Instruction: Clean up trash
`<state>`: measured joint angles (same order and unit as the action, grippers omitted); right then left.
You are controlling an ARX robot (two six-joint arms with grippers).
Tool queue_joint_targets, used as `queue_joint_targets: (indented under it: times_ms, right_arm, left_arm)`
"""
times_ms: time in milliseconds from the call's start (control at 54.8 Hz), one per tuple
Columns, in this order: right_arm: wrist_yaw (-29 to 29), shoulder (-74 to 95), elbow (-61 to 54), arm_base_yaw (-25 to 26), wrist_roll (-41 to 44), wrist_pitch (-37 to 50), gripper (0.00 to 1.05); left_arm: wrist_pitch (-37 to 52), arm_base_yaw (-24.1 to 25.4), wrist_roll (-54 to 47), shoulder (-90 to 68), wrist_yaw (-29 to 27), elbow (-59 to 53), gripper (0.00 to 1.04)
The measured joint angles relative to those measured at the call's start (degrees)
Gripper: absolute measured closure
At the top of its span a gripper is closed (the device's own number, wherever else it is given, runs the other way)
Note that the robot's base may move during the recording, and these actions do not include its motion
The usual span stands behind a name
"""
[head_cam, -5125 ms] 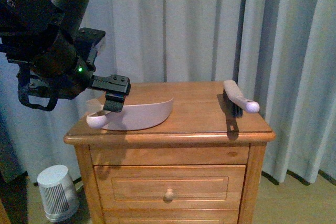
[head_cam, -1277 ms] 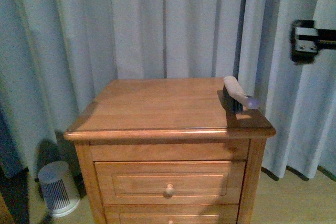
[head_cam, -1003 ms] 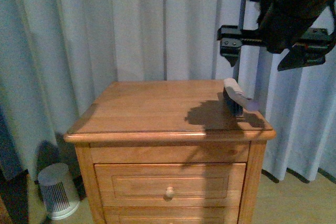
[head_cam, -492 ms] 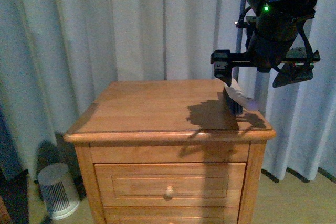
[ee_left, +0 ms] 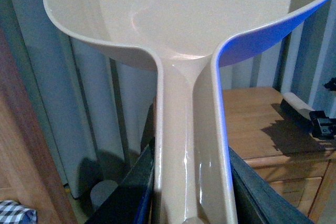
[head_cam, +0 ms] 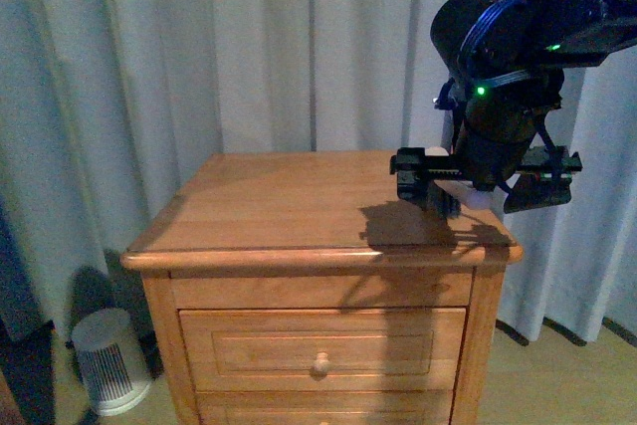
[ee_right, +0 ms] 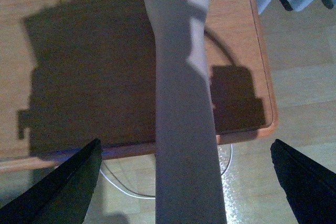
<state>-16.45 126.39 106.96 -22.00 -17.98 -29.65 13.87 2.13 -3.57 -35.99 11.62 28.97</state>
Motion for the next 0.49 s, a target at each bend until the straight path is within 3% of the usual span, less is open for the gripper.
queue_joint_targets:
  times_ms: [128,492]
  right_arm:
    - [-0.42,0.35,-0.04,0.0,0.0,0.87,0.1]
    - [-0.46,0.44,-0.22,0.0,0.7,2.03,0.6]
  left_arm:
    - [0.0,0.0,0.02,0.0,-0.02,0.0,0.77]
    - [0.0,0.0,0.0,0.0,0.0,0.0,0.77]
